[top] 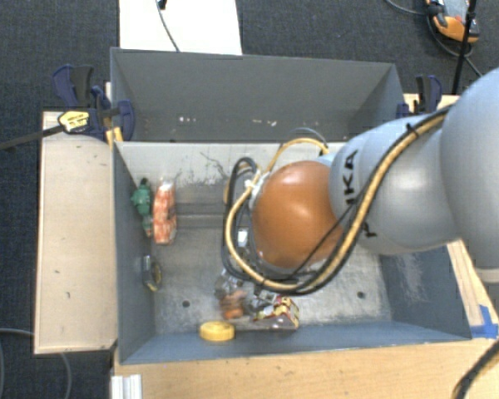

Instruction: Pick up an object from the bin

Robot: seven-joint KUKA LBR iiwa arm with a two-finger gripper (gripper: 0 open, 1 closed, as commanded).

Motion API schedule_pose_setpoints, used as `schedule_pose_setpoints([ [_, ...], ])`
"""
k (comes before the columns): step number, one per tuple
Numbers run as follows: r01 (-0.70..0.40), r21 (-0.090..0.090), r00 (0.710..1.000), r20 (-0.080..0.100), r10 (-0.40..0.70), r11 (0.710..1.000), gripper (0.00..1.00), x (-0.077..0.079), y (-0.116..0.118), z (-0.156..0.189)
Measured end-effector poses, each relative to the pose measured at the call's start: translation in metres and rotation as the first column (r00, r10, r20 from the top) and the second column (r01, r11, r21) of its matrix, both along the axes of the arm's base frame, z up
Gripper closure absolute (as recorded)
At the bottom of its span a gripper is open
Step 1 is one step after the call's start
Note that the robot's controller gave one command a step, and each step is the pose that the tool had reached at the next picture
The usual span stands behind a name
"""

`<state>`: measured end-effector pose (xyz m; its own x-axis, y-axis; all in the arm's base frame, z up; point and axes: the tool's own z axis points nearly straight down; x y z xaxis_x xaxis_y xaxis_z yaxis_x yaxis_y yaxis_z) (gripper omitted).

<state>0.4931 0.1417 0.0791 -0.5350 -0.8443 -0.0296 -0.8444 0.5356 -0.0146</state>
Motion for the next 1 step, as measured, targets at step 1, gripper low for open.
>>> schedule_pose_setpoints([
  [1,0.0,0.001,1.0,0.001,0.0,1.0,1.0,-0.0004,-0.0005,-0.0007],
])
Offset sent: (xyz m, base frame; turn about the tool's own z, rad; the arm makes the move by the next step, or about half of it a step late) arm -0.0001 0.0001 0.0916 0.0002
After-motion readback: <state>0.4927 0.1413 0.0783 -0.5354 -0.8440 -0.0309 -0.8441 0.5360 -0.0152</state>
